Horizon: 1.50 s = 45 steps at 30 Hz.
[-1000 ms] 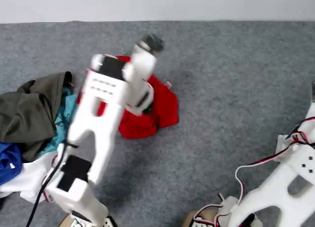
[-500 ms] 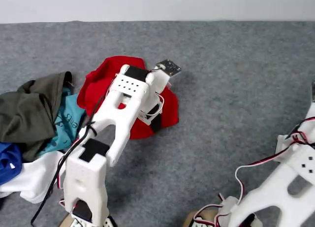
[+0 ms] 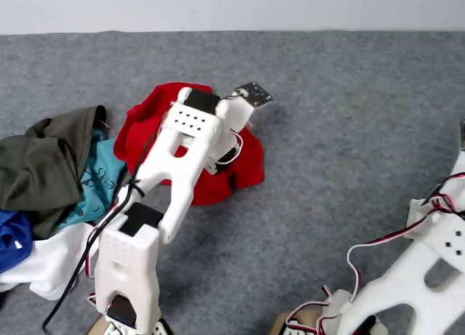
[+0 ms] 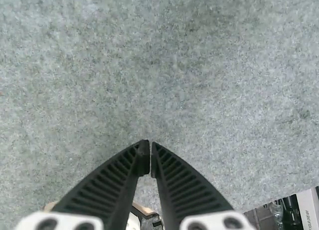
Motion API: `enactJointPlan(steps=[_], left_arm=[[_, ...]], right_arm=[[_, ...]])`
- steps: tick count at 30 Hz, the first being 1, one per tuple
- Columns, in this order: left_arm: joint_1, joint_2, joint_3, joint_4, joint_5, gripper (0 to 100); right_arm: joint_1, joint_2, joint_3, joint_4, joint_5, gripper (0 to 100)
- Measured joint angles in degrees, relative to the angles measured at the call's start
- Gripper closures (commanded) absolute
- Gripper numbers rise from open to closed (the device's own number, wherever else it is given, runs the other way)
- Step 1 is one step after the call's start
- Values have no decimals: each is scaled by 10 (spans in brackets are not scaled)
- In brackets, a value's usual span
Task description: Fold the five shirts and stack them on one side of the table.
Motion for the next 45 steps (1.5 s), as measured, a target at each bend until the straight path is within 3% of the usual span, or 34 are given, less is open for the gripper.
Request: enactJointPlan(steps=[4,10,15,24,34,45], left_arm=[[-10,-16,0,10,2,983],[2,8,2,11,0,818],[5,47,2,7,1,814],[-1,139,-58,1,11,822],[-11,184,-124,1,25,993],[-11,158,-125,14,18,995]], right_arm=[[0,0,0,0,0,969],[0,0,0,0,0,969],[0,0,0,0,0,969],[0,0,0,1,0,969],[0,0,0,1,0,969],[0,0,0,1,0,970]])
